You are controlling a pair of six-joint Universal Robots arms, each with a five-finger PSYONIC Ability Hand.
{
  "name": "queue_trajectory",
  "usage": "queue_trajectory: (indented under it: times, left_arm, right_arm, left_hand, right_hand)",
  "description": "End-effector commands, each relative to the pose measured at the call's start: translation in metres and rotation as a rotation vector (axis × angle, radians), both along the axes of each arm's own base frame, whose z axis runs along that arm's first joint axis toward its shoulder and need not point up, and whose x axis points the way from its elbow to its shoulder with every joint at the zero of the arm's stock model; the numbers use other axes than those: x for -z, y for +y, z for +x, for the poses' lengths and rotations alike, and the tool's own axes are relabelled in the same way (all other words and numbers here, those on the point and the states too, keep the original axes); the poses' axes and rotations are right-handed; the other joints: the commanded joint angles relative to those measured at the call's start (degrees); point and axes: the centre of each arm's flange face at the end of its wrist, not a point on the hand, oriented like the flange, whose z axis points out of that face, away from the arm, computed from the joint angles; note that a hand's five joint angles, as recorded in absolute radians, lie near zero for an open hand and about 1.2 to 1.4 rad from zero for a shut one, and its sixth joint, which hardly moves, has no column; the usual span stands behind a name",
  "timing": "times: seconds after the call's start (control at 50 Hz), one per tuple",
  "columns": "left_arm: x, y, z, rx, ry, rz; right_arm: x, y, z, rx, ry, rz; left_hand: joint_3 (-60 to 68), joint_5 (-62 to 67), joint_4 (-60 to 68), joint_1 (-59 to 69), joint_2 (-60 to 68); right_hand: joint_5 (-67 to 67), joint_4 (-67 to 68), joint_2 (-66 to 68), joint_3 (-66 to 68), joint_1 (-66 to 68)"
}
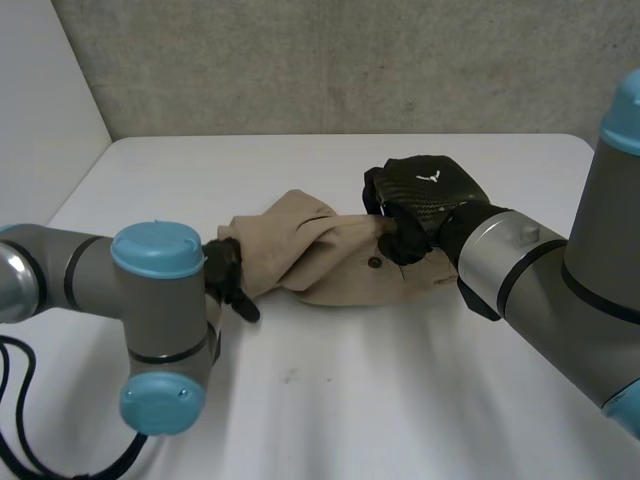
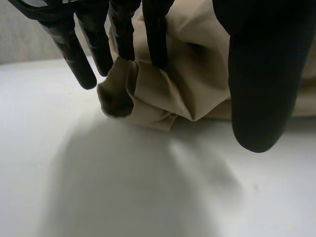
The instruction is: Fold the shorts.
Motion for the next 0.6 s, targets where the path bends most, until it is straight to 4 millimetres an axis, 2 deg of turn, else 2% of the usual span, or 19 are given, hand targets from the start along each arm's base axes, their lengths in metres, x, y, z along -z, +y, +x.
queue_trajectory:
  times: [0.02, 0.06, 0.1, 0.12, 0.16, 0.22, 0.24, 0.26, 0.3, 0.34, 0.4, 0.42, 0.52, 0.56, 0.6]
  left_arm:
    - [0.000, -0.017, -0.009, -0.015, 0.033, -0.079]
    - [0.005, -0.021, -0.011, -0.016, 0.038, -0.090]
    - [0.007, -0.026, -0.013, -0.019, 0.043, -0.098]
    - [0.006, -0.031, -0.014, -0.024, 0.050, -0.108]
    - [0.001, -0.036, -0.013, -0.026, 0.056, -0.121]
    - [-0.011, -0.049, 0.001, -0.055, 0.029, -0.132]
    - [-0.020, -0.051, 0.006, -0.064, 0.019, -0.142]
    - [-0.047, -0.054, 0.019, -0.072, -0.003, -0.173]
    - [-0.069, -0.052, 0.031, -0.057, -0.037, -0.189]
    - [-0.094, -0.044, 0.042, 0.021, -0.095, -0.197]
    - [-0.108, -0.032, 0.045, 0.123, -0.138, -0.193]
    - [-0.115, -0.021, 0.045, 0.206, -0.171, -0.177]
    - [-0.118, 0.015, 0.050, 0.390, -0.291, -0.065]
    - [-0.109, 0.024, 0.055, 0.434, -0.358, -0.005]
    - [-0.105, 0.024, 0.057, 0.445, -0.392, -0.005]
  right_arm:
    - [-0.004, 0.000, -0.001, 0.002, -0.011, -0.009]
    - [-0.004, 0.000, -0.001, 0.002, -0.016, -0.004]
    - [-0.005, 0.000, 0.000, 0.001, -0.022, -0.003]
    - [-0.006, 0.000, 0.000, 0.001, -0.024, -0.005]
    - [-0.007, -0.002, 0.000, 0.004, -0.026, -0.012]
    - [-0.008, -0.007, 0.000, 0.008, -0.018, -0.027]
    - [-0.008, -0.013, -0.002, 0.021, -0.002, -0.038]
    - [-0.008, -0.017, -0.004, 0.029, 0.010, -0.045]
    - [-0.002, -0.026, -0.010, 0.046, 0.052, -0.054]
    - [0.005, -0.033, -0.016, 0.053, 0.135, -0.079]
    - [0.006, -0.038, -0.025, 0.050, 0.251, -0.119]
    - [0.007, -0.037, -0.026, 0.043, 0.277, -0.128]
    - [0.015, -0.029, -0.028, -0.019, 0.423, -0.128]
    - [0.028, -0.024, -0.029, -0.065, 0.498, -0.093]
    - [0.038, -0.023, -0.029, -0.092, 0.555, -0.073]
  left_hand:
    - [18.8, 18.8, 18.9, 17.6, 18.5]
    - [35.1, 35.1, 35.2, 33.9, 34.8]
    - [45.1, 45.0, 45.2, 43.9, 44.8]
    - [60.1, 60.0, 60.2, 58.9, 59.8]
    - [60.2, 60.2, 60.3, 59.0, 59.9]
    - [60.2, 60.2, 60.3, 59.0, 59.9]
    - [60.2, 60.2, 60.3, 59.0, 59.9]
    - [60.2, 60.2, 60.3, 59.0, 59.9]
    - [60.2, 60.2, 60.3, 59.0, 59.9]
    - [60.2, 60.2, 60.3, 59.0, 59.9]
    - [60.2, 60.2, 60.3, 59.0, 59.9]
    - [60.2, 60.2, 60.3, 59.0, 59.9]
    - [60.2, 60.2, 60.3, 59.0, 59.9]
    - [60.2, 60.2, 60.3, 59.0, 59.9]
    - [60.2, 60.2, 60.3, 59.0, 59.9]
  right_hand:
    - [13.9, 11.8, 12.4, 12.0, 23.7]
    - [13.9, 11.8, 12.4, 12.0, 23.7]
    - [13.9, 11.8, 12.4, 12.0, 23.7]
    - [13.9, 11.8, 12.4, 12.0, 23.7]
    - [13.9, 11.8, 12.4, 12.0, 23.7]
    - [13.9, 11.8, 12.4, 12.0, 23.7]
    - [13.9, 11.8, 12.4, 12.0, 23.7]
    - [13.9, 11.8, 12.4, 12.0, 23.7]
    - [13.9, 11.8, 12.4, 12.0, 23.7]
    - [13.9, 11.8, 12.4, 12.0, 23.7]
    - [13.9, 11.8, 12.4, 12.0, 23.7]
    - [13.9, 11.8, 12.4, 12.0, 23.7]
    - [13.9, 11.8, 12.4, 12.0, 23.7]
    - [13.9, 11.8, 12.4, 12.0, 23.7]
    - [13.9, 11.8, 12.4, 12.0, 23.7]
